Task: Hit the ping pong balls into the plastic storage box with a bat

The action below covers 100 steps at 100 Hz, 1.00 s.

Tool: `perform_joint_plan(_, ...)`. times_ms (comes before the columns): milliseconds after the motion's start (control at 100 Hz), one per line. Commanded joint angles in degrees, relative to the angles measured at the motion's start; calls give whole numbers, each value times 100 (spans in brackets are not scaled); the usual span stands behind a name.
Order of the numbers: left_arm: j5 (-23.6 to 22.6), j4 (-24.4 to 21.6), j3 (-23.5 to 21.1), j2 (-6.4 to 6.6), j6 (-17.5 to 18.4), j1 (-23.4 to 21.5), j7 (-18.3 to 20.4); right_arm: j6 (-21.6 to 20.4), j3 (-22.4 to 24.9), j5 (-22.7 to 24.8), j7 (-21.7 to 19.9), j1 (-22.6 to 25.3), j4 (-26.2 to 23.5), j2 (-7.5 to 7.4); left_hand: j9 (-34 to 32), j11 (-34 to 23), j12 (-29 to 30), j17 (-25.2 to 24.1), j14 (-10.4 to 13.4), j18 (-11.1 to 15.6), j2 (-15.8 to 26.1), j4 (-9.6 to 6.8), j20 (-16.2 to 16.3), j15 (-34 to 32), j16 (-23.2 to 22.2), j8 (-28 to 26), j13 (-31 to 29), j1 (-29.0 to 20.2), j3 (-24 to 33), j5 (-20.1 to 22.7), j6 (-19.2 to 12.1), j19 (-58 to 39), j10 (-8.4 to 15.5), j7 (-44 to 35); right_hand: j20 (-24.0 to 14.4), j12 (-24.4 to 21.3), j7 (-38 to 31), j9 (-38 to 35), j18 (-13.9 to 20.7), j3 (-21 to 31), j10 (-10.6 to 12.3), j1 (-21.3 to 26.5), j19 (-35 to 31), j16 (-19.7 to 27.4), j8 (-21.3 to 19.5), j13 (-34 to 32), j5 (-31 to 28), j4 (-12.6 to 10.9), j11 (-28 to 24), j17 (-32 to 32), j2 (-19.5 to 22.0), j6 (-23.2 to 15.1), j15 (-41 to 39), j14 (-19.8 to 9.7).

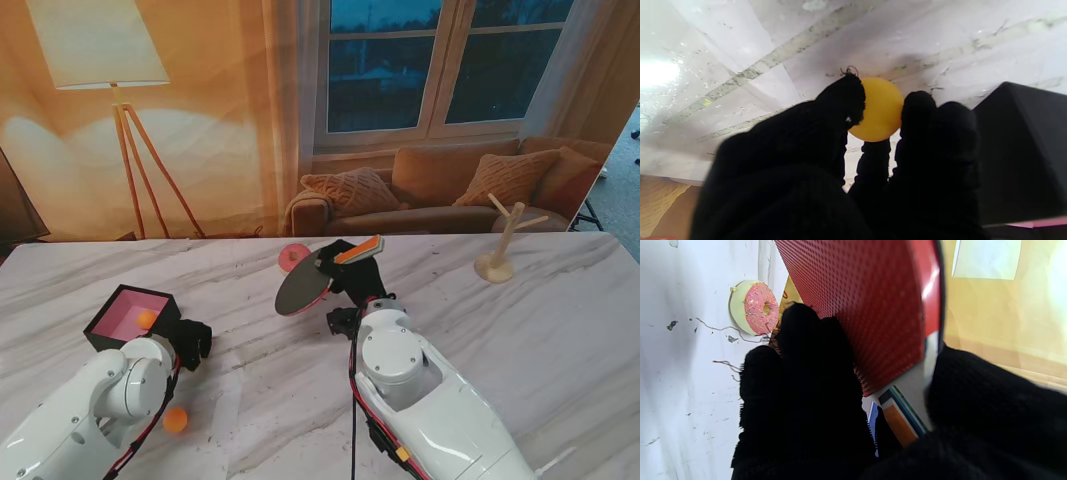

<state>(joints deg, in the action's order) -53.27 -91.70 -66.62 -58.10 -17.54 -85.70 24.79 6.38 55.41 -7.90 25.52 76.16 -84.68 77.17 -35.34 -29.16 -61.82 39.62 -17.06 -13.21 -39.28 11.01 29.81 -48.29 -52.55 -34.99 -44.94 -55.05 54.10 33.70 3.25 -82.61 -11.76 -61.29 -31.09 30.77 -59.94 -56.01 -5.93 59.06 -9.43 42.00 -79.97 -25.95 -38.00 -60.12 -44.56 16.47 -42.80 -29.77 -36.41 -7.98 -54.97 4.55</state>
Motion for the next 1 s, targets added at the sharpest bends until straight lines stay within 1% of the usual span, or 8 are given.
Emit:
perform_joint_plan(0,-62,-161,-77,-2,93,-46,161,58,-27,-43,-42,-29,59,57,-580,-451,-397,-38,-466,491,4,-12,143,-134,-94,-65,-188,-460,379,258,168,-273,107,-433,-115,159,-752,-410,194,1101,1226,844,-94,-24,-428,350,-1145,-157,-206,19,406,-178,280,-493)
perform_joint_plan(200,-121,-419,-293,-2,295,-101,261,111,-111,-108,-64,-102,184,93,-600,-422,-433,-66,-463,491,1,-27,169,-160,-110,-106,-179,-450,410,255,165,-309,112,-454,-116,159,-754,-417,188,1103,1233,842,-99,-24,-436,348,-1158,-158,-207,23,404,-181,275,-491)
perform_joint_plan(490,-106,-722,-537,-18,443,-175,266,202,-203,-173,-92,-186,339,137,-607,-396,-462,-92,-469,487,11,-42,196,-172,-132,-134,-166,-443,424,255,169,-334,99,-446,-118,162,-755,-429,189,1107,1233,840,-103,-25,-450,346,-1181,-158,-210,21,400,-174,268,-486)
perform_joint_plan(730,-47,-1009,-778,-45,522,-306,176,254,-261,-202,-119,-224,394,157,-625,-382,-486,-110,-473,482,14,-55,220,-184,-152,-145,-166,-449,421,258,171,-353,98,-437,-117,164,-753,-440,187,1111,1241,839,-102,-22,-462,345,-1192,-159,-211,21,397,-181,269,-484)
perform_joint_plan(930,8,-1270,-977,-52,628,-373,200,294,-330,-237,-185,-252,419,165,-641,-361,-503,-122,-477,480,25,-69,242,-186,-169,-157,-161,-449,412,270,167,-364,94,-434,-119,168,-753,-458,181,1123,1248,838,-107,-23,-475,340,-1217,-161,-215,15,391,-175,267,-482)
perform_joint_plan(990,35,-1325,-1047,-43,745,-380,263,304,-360,-249,-209,-260,425,168,-653,-360,-511,-112,-457,497,29,-76,248,-190,-173,-172,-163,-432,416,268,145,-367,115,-445,-119,167,-751,-456,180,1124,1243,838,-108,-23,-479,340,-1219,-161,-213,15,391,-177,268,-484)
